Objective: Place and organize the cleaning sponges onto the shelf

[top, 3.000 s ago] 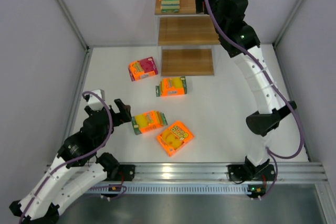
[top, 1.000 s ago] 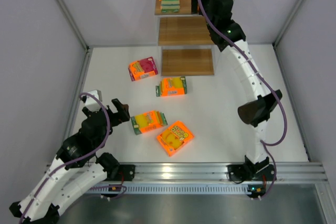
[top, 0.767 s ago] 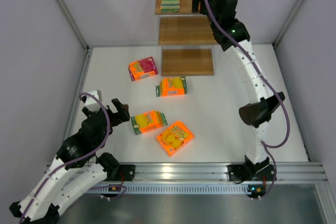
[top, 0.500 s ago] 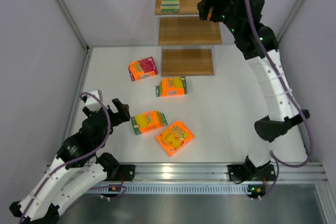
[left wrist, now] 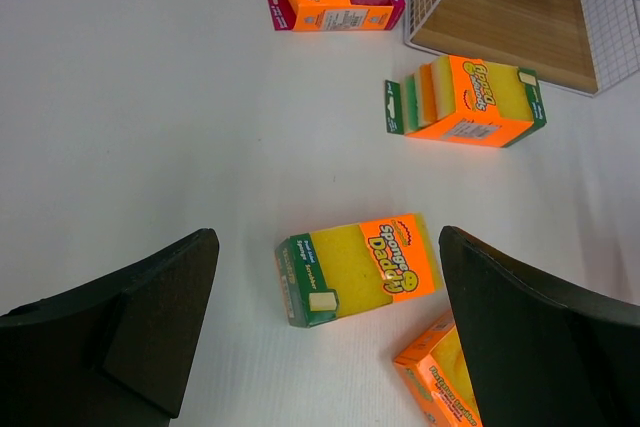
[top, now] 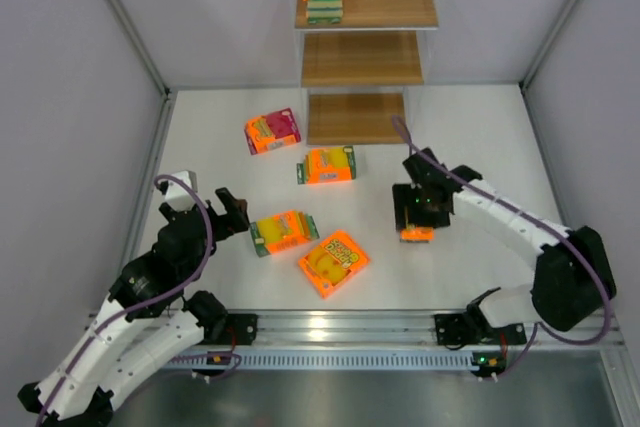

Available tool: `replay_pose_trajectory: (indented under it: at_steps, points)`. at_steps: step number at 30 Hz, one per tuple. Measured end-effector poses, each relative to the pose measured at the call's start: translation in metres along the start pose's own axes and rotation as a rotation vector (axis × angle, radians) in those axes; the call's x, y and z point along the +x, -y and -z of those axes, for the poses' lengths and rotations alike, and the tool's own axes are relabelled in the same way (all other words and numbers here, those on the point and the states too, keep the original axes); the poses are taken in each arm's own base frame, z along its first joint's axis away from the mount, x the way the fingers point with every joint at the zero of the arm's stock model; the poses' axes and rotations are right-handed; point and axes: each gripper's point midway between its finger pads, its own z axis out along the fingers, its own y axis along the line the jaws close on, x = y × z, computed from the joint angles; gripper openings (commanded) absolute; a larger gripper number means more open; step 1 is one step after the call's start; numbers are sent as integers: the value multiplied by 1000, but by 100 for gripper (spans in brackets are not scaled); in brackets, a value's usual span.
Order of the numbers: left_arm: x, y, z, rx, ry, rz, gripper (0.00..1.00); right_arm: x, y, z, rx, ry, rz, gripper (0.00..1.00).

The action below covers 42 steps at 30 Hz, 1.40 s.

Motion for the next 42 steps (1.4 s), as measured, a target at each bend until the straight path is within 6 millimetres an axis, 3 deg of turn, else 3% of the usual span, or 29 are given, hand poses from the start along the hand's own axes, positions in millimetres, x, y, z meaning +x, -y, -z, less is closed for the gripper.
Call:
replay_pose_trajectory:
  at_steps: [2,4,8,12,14,22,28,35,40,42]
  points:
    - [0,1,0,3,-2,0,98,48,14,-33,48,-170,-2,48]
    - [1,1,0,3,-4,-1,98,69,19,-49,79,-264,1,49]
    - [1,1,-1,2,-7,-4,98,61,10,-68,55,-265,8,69]
    - [2,1,-1,1,-8,-5,98,39,-1,-71,17,-194,8,93]
    - [2,1,-1,0,-7,-5,98,33,-4,-73,6,-175,7,99]
    - [1,1,-1,0,-7,-5,98,29,-6,-73,16,-135,-19,99]
    - [1,1,-1,0,-7,-5,98,39,-12,-64,49,-34,-13,99]
    - [1,1,-1,0,-6,-4,98,40,-11,-70,128,77,-1,95]
    - [1,1,-1,0,-6,-4,98,48,-1,-78,166,113,-14,85]
    - [1,1,-1,0,-6,-4,98,50,2,-80,172,118,-17,75]
